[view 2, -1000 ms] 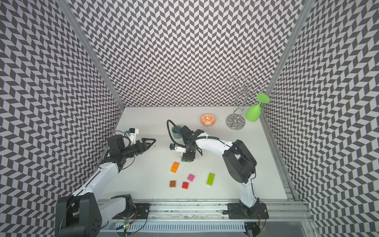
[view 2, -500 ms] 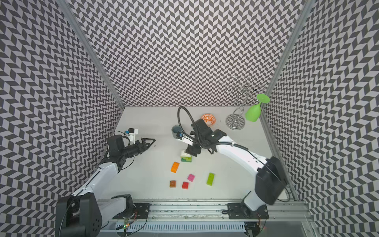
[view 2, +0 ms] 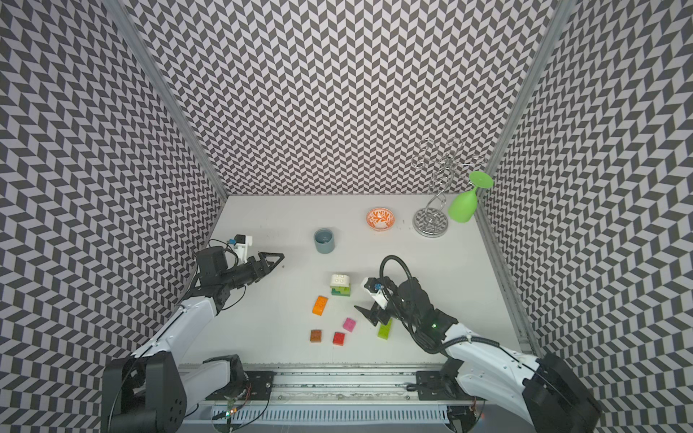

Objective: Assemble the letter s with lego
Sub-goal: Adjust the lego brick at the center of the board.

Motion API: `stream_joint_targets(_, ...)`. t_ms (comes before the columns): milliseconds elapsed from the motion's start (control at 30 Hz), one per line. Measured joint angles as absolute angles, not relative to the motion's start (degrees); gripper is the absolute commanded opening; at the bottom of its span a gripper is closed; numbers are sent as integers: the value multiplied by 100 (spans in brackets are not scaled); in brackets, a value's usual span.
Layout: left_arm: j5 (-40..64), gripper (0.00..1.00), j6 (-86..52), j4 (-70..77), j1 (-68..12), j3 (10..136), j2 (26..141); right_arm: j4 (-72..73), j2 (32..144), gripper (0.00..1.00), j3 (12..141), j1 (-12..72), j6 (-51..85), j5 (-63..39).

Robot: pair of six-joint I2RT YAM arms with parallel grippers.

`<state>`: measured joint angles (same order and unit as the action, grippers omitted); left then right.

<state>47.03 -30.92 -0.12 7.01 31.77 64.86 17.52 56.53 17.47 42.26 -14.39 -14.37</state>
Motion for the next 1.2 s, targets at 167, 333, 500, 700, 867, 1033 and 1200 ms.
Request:
stream_joint_targets(167, 4672, 84, -3092, -14, 707, 3177, 6543, 2408, 6357, 89, 1745, 4226, -1240, -1463)
stream_joint_targets(333, 4661, 84, -3089, -16, 707, 3177, 6573, 2936, 7279, 89, 1791, 4235, -1175, -1522)
stream_joint_targets(500, 4657, 84, -3089, -21, 716, 3177, 6635, 3461, 7911, 89, 1885, 4261, -1122, -1540)
stream_joint_targets(700, 4657, 84, -3089, -23, 716, 3177, 6665, 3948, 8650, 89, 2106, 4263, -1109, -1577)
stream_joint_targets(867, 4657, 84, -3089, -25, 716, 3177, 6670, 4200, 9159, 89, 2331, 4263, -1133, -1643)
stream_joint_targets(1033, 4659, 84, -3089, -23, 716, 3177, 6672, 4401, 9550, 83, 2475, 4263, -1177, -1782)
stream_joint_targets(1200, 4661, 84, -3089, -23, 729, 3177, 6672, 4517, 9762, 76, 2495, 4263, -1234, -1925)
